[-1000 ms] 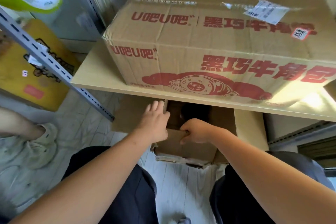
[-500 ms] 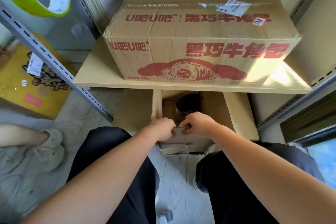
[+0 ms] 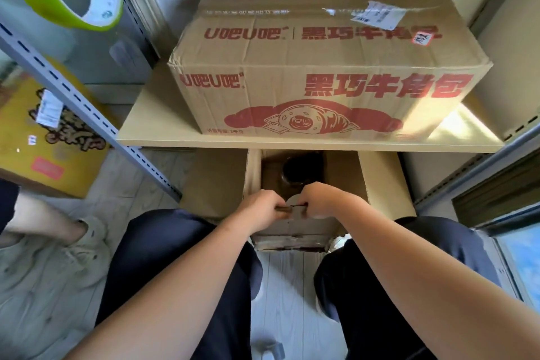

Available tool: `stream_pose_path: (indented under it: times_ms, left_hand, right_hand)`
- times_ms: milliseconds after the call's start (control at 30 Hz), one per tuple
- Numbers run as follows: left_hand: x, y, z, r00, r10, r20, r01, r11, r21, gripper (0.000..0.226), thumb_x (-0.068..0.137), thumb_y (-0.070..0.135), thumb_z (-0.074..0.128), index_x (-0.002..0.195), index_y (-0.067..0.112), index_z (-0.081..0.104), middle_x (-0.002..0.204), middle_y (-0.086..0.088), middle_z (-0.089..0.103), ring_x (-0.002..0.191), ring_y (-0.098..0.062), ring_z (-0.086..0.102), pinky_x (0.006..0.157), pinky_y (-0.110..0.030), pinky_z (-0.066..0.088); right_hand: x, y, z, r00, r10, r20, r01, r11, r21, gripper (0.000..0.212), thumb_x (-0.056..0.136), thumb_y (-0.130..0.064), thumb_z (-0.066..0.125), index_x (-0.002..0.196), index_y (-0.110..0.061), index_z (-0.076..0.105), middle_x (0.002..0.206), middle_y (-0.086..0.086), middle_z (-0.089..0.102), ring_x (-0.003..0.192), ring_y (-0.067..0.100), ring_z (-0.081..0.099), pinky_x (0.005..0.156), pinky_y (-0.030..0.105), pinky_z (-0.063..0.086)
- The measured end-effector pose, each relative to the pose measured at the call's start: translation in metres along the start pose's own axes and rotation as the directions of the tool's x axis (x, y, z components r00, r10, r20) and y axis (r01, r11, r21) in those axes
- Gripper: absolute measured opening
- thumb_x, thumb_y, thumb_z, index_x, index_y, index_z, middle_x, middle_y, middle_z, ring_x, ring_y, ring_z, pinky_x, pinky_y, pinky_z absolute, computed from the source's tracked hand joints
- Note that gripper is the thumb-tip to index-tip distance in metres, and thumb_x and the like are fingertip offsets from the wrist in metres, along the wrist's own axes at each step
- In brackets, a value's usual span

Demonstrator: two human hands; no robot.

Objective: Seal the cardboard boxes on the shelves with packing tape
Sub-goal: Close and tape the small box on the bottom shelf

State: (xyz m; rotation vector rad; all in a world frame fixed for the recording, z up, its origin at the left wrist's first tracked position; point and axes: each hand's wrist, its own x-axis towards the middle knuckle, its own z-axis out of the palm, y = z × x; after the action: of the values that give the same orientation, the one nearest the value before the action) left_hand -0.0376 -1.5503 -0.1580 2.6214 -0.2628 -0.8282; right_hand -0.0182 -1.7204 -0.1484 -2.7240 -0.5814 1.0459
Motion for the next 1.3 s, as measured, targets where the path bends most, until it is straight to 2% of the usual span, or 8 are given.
stream_pose_path:
  times_ms: [133,233,300,467,633,867,1067,1300]
  left_hand:
    - [0.007,0.008,-0.006,1.0,0.02,0.002,-0.02,1.0,0.008,0.018,0.088,0.045,0.069,0.087,0.028,0.075,0.081,0.001,0.068,0.078,-0.021,0.063,0.065,-0.033,0.049]
    - [0.01,0.01,-0.008,1.0,0.023,0.003,-0.023,0.999,-0.031,0.013,0.084,0.04,0.074,0.075,0.031,0.071,0.076,0.003,0.066,0.076,-0.019,0.062,0.06,-0.03,0.046]
    - [0.01,0.009,-0.008,0.999,0.037,0.005,-0.036,0.997,-0.071,0.015,0.082,0.037,0.077,0.07,0.033,0.069,0.072,0.006,0.064,0.073,-0.017,0.061,0.058,-0.027,0.041]
    - [0.01,0.007,-0.007,0.995,0.092,-0.041,-0.096,0.992,-0.084,0.014,0.083,0.034,0.076,0.072,0.027,0.071,0.065,0.007,0.059,0.063,-0.012,0.053,0.053,-0.026,0.034]
    - [0.013,0.006,-0.005,0.992,0.092,-0.082,-0.098,0.992,-0.081,0.012,0.084,0.035,0.075,0.078,0.024,0.075,0.067,0.008,0.06,0.061,-0.009,0.051,0.051,-0.025,0.031]
    - [0.017,0.003,-0.001,0.993,0.081,-0.081,-0.092,0.986,-0.137,0.018,0.081,0.034,0.079,0.082,0.03,0.061,0.085,0.007,0.064,0.077,-0.013,0.059,0.056,-0.027,0.038]
    - [0.02,-0.004,0.001,0.997,0.07,-0.016,-0.072,0.984,-0.165,0.028,0.081,0.029,0.079,0.07,0.032,0.054,0.077,0.008,0.057,0.07,-0.011,0.052,0.056,-0.028,0.036]
    - [0.014,-0.002,0.006,0.994,0.037,0.101,-0.026,0.994,-0.104,0.026,0.082,0.029,0.078,0.076,0.028,0.053,0.087,0.003,0.061,0.079,-0.017,0.055,0.064,-0.031,0.041]
  right_hand:
    - [0.005,0.001,-0.006,0.999,0.009,0.03,-0.011,0.999,0.052,0.03,0.092,-0.014,0.06,0.121,-0.015,0.07,0.071,-0.009,0.051,0.083,0.019,0.053,0.071,0.026,0.039]
    - [0.005,0.002,-0.008,0.999,0.022,0.033,-0.024,0.998,0.055,0.026,0.092,-0.017,0.063,0.116,-0.016,0.071,0.071,-0.009,0.053,0.081,0.018,0.054,0.06,0.02,0.035]
    - [0.003,0.002,-0.006,0.999,0.025,0.034,-0.027,0.998,0.056,0.022,0.09,-0.018,0.064,0.111,-0.018,0.073,0.074,-0.007,0.057,0.084,0.019,0.058,0.061,0.021,0.036]
    - [-0.004,0.003,-0.001,0.998,0.024,-0.051,-0.017,0.992,0.128,0.014,0.09,-0.017,0.062,0.087,-0.025,0.074,0.073,-0.003,0.063,0.073,0.016,0.057,0.059,0.024,0.041]
    - [-0.005,0.002,0.006,0.986,0.063,-0.155,-0.027,0.975,0.221,0.03,0.09,-0.03,0.067,0.061,-0.031,0.059,0.065,-0.004,0.059,0.065,0.016,0.054,0.058,0.026,0.042]
    - [0.003,-0.002,0.012,0.98,0.081,-0.184,-0.023,0.953,0.301,0.016,0.085,-0.031,0.074,0.084,-0.016,0.067,0.079,-0.001,0.063,0.071,0.015,0.056,0.057,0.023,0.037]
    - [0.009,-0.002,0.015,0.986,0.061,-0.157,-0.013,0.956,0.292,0.018,0.081,-0.026,0.077,0.077,-0.02,0.061,0.08,-0.002,0.062,0.075,0.014,0.056,0.058,0.021,0.038]
    - [0.012,-0.006,0.031,0.989,0.072,-0.13,-0.031,0.955,0.294,0.022,0.077,-0.026,0.08,0.09,-0.014,0.066,0.089,0.0,0.065,0.083,0.019,0.06,0.068,0.028,0.048]
